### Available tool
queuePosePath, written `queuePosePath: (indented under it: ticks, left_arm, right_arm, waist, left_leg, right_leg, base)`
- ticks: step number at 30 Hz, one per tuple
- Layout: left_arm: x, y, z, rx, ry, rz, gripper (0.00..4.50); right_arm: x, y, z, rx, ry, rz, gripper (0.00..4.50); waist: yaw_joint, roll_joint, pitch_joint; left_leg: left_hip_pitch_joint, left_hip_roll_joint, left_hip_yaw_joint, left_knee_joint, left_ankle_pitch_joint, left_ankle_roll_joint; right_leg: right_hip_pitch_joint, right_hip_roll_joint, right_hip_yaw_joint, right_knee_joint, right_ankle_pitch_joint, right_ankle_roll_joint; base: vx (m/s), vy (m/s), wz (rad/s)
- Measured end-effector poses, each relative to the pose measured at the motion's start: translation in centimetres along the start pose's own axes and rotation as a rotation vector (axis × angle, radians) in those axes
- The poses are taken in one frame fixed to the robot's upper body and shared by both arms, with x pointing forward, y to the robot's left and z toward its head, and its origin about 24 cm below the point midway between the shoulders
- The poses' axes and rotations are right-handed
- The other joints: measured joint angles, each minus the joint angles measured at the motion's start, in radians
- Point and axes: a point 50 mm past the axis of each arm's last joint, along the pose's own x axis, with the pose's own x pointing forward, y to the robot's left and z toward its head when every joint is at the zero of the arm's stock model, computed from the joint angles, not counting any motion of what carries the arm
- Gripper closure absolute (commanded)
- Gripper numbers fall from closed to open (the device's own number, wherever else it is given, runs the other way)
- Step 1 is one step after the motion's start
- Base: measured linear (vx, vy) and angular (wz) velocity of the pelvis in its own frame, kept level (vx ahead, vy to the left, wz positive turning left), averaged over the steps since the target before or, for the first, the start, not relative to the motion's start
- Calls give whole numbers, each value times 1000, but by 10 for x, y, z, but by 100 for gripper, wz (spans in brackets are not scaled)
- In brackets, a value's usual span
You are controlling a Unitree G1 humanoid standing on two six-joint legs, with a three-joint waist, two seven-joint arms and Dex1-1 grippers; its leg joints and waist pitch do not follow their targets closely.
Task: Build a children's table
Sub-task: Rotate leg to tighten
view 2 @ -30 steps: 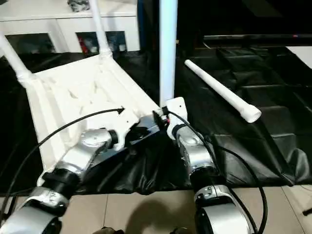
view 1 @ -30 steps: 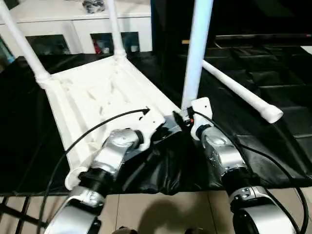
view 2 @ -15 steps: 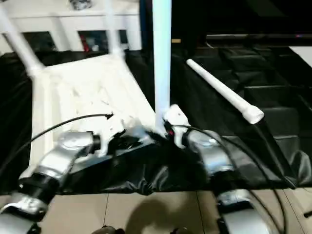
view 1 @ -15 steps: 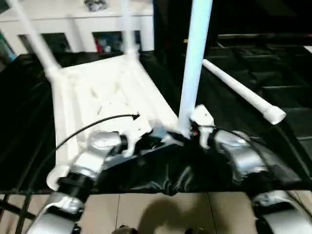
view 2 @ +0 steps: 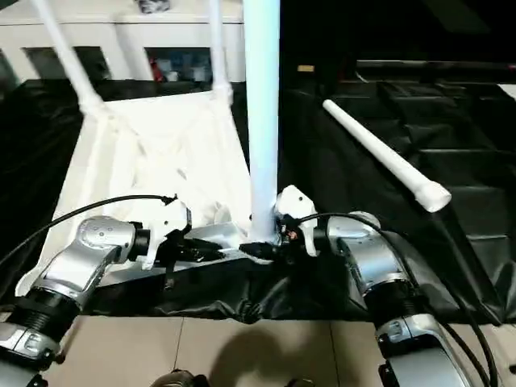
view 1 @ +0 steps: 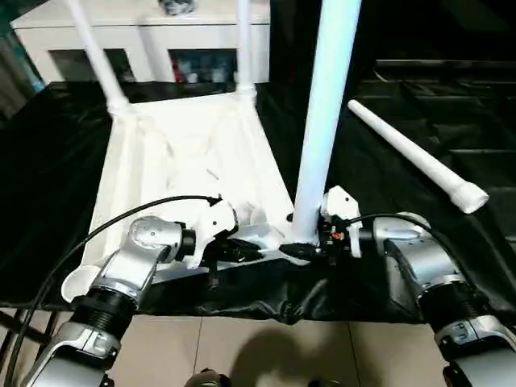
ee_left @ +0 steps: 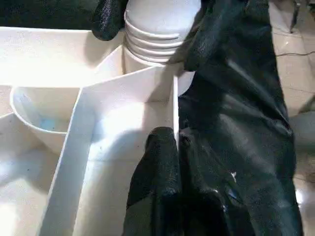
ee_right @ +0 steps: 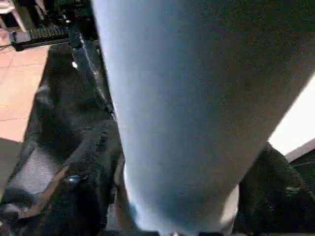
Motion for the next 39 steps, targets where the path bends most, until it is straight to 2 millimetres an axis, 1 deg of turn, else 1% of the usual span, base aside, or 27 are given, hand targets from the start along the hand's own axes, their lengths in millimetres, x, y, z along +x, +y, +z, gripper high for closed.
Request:
queuePosePath:
  ticks: [5,9,11,14,15,18,21,24,26,28,30,33,34,35,37,39]
  left_arm:
    - [-2,-2,0,5,1,-5,450]
    - [-1,-2,1,1,-2,-5,450]
    - [2,-2,0,-6,-5,15,450]
    - [11,4,2,-17,-12,110,450]
    - [15,7,4,-20,-13,150,450]
    - [33,14,12,-38,-11,267,450]
    - [51,20,21,-78,-14,367,450]
    - [65,22,28,-107,-22,438,450]
    - [67,22,30,-105,-24,453,450]
    - [68,22,31,-103,-27,461,450]
    - [68,22,32,-103,-29,462,450]
    - [65,23,31,-96,-27,457,450]
    - [63,23,30,-92,-25,452,450]
    - [61,24,29,-85,-23,447,450]
    - [53,24,26,-65,-15,428,450]
    - [46,24,22,-53,-12,401,450]
  right_arm:
    - [0,1,0,5,1,12,174]
    - [2,2,0,14,-4,18,176]
    - [2,2,-1,24,-8,-9,176]
    - [6,-5,-3,54,-26,-171,177]
    - [10,-9,-4,79,-39,-249,178]
    - [19,-22,-3,149,-51,-476,178]
    - [28,-32,-1,243,-71,-696,178]
    - [36,-39,3,315,-83,-860,178]
    - [38,-40,4,327,-91,-902,178]
    - [40,-41,6,304,-83,-923,178]
    - [40,-41,7,284,-81,-931,108]
    - [43,-39,8,278,-88,-917,102]
    - [45,-39,8,273,-88,-907,79]
    - [45,-38,9,268,-88,-897,79]
    - [48,-35,9,240,-93,-848,63]
    - [49,-31,7,213,-98,-794,39]
  waist:
    - [0,-3,1]
    - [1,-4,1]
    - [2,-4,1]
    - [-6,-6,0]
    - [-11,-6,1]
    - [-35,-6,1]
    - [-47,-5,1]
    - [-50,-5,0]
    - [-51,-4,0]
    - [-50,-3,-1]
    - [-48,-2,-1]
    - [-48,-2,-1]
    - [-48,-2,-1]
    - [-49,-2,-1]
    - [-57,-2,-1]
    - [-61,-2,-1]
  left_leg:
    - [0,0,0,0,0,0]
    - [0,0,0,0,0,0]
    - [0,0,0,0,0,0]
    - [2,0,0,1,0,0]
    - [3,0,0,2,0,0]
    - [3,0,0,3,0,0]
    - [3,-1,0,3,0,0]
    - [3,-1,0,2,0,0]
    - [3,-1,0,2,0,0]
    - [2,-2,0,0,0,0]
    - [2,-2,0,-2,0,0]
    - [2,-1,0,-4,0,0]
    - [2,-1,0,-4,0,0]
    - [2,0,0,-4,0,0]
    - [2,0,0,-4,0,0]
    - [1,0,0,-4,0,0]
  right_leg:
    - [0,0,0,0,0,1]
    - [0,0,0,0,-1,1]
    - [0,0,0,0,-1,1]
    - [1,0,1,0,-2,3]
    - [1,0,1,0,-2,3]
    - [1,0,1,-1,-2,4]
    - [1,0,2,-1,-2,4]
    - [1,0,2,-2,-2,4]
    - [2,0,2,-2,-2,4]
    - [1,0,2,-2,-2,4]
    - [0,0,1,-1,-2,3]
    - [-1,0,0,-1,0,0]
    - [-1,0,0,-1,-1,1]
    - [-1,0,0,-1,-1,2]
    - [-1,1,0,-1,-2,4]
    - [-2,1,0,-1,-2,4]
  base:
    - [0,0,0]
    - [0,0,0]
    - [0,0,0]
    - [0,0,0]
    - [0,0,0]
    - [0,0,0]
    - [0,0,0]
    - [0,0,0]
    - [0,0,0]
    - [0,0,0]
    - [0,0,0]
    - [0,0,0]
    - [0,0,0]
    - [0,0,0]
    - [0,0,0]
    - [0,0,0]
